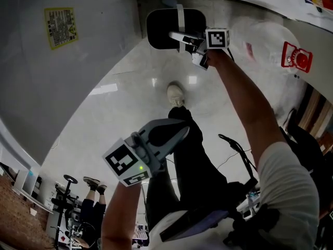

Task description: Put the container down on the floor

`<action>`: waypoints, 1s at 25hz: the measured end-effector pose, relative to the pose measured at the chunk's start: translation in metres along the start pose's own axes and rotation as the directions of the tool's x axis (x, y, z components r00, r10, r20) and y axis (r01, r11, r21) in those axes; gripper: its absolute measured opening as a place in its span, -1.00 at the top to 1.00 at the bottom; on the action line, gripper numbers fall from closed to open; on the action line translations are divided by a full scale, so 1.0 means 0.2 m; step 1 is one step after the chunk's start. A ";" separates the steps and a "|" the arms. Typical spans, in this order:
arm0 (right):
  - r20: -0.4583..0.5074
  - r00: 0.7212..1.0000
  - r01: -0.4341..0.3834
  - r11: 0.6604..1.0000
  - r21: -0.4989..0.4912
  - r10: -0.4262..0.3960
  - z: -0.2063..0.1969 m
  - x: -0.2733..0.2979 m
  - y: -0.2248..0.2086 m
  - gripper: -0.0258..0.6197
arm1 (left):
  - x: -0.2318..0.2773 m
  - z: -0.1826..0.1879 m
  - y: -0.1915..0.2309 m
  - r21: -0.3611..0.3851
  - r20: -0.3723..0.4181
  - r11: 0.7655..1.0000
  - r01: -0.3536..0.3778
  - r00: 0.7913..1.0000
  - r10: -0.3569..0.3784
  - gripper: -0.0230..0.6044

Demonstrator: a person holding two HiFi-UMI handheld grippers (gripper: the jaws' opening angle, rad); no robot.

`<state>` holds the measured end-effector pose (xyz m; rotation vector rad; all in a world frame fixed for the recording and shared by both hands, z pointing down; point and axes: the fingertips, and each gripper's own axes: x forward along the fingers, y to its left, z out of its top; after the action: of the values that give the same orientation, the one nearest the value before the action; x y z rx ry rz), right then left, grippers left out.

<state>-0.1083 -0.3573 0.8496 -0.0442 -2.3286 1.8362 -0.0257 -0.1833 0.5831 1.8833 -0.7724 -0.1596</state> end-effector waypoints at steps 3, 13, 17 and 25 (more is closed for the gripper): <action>-0.008 1.000 0.015 1.000 0.003 -0.015 -0.01 0.00 -0.02 0.40 | 0.00 -0.01 0.01 -0.003 -0.002 1.000 0.001 1.000 -0.001 0.89; 0.012 0.990 0.138 0.990 0.007 -0.138 -0.02 -0.12 -0.03 0.18 | -0.03 -0.02 -0.07 -0.013 -0.016 0.999 0.034 0.999 -0.034 0.89; 0.026 0.982 0.188 0.982 0.032 -0.189 -0.03 -0.23 0.01 0.17 | -0.03 -0.02 -0.15 0.000 -0.030 0.999 0.049 0.998 -0.049 0.89; 0.081 0.957 0.275 0.959 0.065 -0.280 -0.13 -0.50 0.19 0.16 | -0.08 0.01 -0.33 0.039 -0.037 0.997 0.059 0.998 -0.058 0.89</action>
<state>-0.0094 -0.3370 0.8066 0.3616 -2.2057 1.7889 -0.0100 -0.1593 0.5210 1.9427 -0.7010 -0.1473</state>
